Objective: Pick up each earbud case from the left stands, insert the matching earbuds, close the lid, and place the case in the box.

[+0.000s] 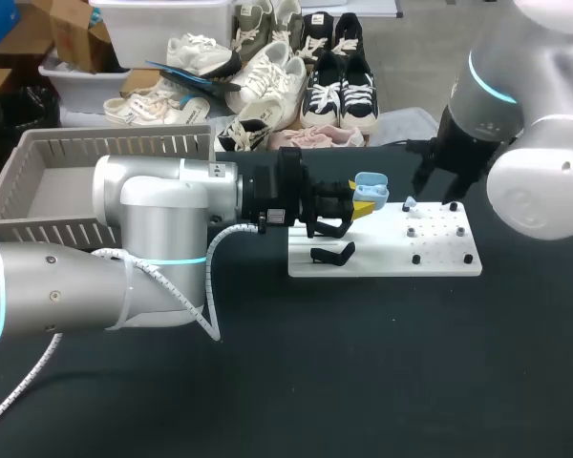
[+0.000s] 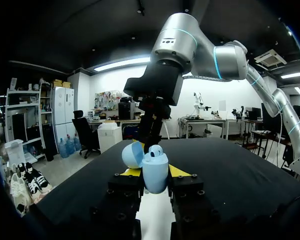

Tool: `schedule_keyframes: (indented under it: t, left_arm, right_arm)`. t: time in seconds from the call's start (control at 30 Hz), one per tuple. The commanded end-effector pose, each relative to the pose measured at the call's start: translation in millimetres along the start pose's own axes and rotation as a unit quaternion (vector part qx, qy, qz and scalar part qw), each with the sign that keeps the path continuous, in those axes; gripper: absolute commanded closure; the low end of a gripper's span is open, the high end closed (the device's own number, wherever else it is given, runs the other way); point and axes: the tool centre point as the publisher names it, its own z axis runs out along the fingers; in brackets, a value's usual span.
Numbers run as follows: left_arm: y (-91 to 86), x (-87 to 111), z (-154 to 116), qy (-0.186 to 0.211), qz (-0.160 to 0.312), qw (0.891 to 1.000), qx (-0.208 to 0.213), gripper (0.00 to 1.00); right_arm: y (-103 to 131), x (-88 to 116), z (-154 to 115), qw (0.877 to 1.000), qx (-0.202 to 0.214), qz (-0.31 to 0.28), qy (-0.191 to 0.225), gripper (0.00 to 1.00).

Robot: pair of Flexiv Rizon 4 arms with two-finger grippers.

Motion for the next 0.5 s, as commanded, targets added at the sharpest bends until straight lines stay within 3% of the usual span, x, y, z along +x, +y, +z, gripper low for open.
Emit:
schedule_keyframes:
  t: [0.03,0.17,0.5]
  left_arm:
    - [-1.1,0.3,0,-0.001,0.001,1.0,-0.002,1.0]
    - [-1.1,0.3,0,-0.001,0.001,1.0,-0.002,1.0]
    - [-1.1,0.3,0,-0.001,0.001,1.0,-0.002,1.0]
  right_arm:
    - [2,-2,7,1.0,-0.002,-0.004,0.0,0.61]
    - [6,-3,13,1.0,-0.005,-0.009,0.0,0.53]
    - [12,-6,28,1.0,-0.018,0.007,0.015,0.52]
